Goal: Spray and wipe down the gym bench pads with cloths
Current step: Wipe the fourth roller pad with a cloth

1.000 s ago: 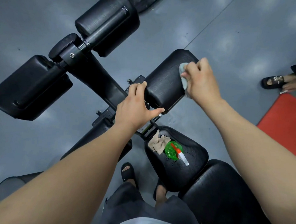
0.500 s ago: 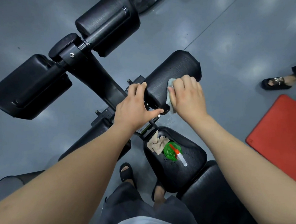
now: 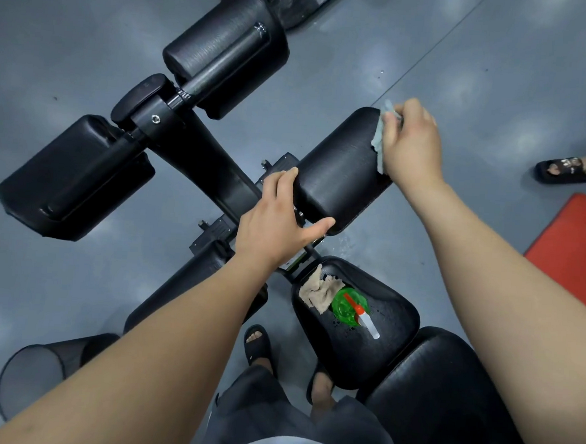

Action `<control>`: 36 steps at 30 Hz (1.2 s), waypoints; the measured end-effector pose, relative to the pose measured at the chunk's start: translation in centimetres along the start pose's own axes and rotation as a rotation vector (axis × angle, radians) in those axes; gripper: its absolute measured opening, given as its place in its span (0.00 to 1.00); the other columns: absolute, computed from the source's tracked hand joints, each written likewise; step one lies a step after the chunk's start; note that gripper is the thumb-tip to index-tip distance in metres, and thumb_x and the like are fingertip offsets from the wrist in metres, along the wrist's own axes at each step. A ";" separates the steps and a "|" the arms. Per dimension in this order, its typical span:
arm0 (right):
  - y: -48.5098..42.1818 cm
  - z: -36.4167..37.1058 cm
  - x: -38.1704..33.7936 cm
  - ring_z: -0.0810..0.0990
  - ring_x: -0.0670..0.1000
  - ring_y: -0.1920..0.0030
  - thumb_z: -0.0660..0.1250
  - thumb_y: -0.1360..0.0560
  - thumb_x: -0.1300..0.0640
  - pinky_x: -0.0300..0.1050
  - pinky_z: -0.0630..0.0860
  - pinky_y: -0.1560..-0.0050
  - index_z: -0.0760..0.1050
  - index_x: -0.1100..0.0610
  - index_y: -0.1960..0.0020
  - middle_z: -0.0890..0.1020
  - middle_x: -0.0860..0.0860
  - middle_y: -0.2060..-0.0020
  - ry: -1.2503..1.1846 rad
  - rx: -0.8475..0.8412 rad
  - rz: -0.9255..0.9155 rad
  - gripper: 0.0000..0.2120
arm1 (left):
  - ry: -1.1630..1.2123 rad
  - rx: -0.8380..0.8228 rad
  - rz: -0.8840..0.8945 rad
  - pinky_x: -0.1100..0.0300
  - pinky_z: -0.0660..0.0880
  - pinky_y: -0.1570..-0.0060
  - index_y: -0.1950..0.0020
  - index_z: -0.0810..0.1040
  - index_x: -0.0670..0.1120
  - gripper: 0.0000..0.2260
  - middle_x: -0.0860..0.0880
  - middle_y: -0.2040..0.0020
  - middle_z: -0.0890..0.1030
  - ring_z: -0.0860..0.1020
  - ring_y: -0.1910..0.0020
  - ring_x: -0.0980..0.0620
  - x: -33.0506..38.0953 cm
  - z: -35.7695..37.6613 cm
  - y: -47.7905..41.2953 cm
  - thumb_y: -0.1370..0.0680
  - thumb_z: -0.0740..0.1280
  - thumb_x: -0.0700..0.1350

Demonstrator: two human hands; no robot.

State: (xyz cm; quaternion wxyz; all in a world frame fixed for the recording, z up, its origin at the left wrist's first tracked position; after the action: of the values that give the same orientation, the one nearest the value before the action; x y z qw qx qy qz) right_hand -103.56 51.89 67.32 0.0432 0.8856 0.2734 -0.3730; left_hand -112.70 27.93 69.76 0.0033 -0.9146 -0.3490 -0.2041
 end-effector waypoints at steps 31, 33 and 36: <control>10.6 1.7 -2.7 0.73 0.63 0.29 0.67 0.24 0.72 0.61 0.71 0.29 0.78 0.63 0.32 0.78 0.58 0.31 -0.033 -0.359 -0.817 0.21 | -0.041 -0.073 -0.053 0.49 0.77 0.44 0.19 0.55 0.50 0.50 0.54 0.23 0.63 0.77 0.38 0.52 0.0 0.4 -0.2 0.33 0.70 0.71; 8.7 1.1 -2.5 0.76 0.61 0.31 0.67 0.21 0.67 0.58 0.71 0.28 0.79 0.61 0.33 0.80 0.57 0.33 0.010 -0.275 -0.783 0.16 | -0.043 -0.077 -0.055 0.47 0.77 0.43 0.20 0.55 0.50 0.49 0.53 0.23 0.63 0.78 0.38 0.51 0.1 0.3 -0.2 0.32 0.70 0.71; 5.7 0.2 -1.6 0.79 0.60 0.34 0.69 0.18 0.59 0.54 0.71 0.28 0.82 0.60 0.37 0.82 0.56 0.36 0.036 -0.062 -0.618 0.12 | -0.044 -0.073 -0.055 0.47 0.77 0.44 0.20 0.55 0.50 0.49 0.53 0.24 0.63 0.78 0.40 0.50 0.2 0.2 -0.2 0.32 0.71 0.71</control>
State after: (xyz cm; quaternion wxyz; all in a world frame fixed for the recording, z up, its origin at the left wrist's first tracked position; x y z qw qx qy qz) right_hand -101.67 46.28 67.51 -0.0500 0.7653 0.5415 -0.3443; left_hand -112.61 28.24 69.63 -0.0433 -0.9085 -0.3663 -0.1966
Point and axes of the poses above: each hand's wrist, its own y-axis away from the middle knuckle, its own z-axis out of the palm, x = y × z, the point moved 2 cm from there along -y, towards the middle knuckle
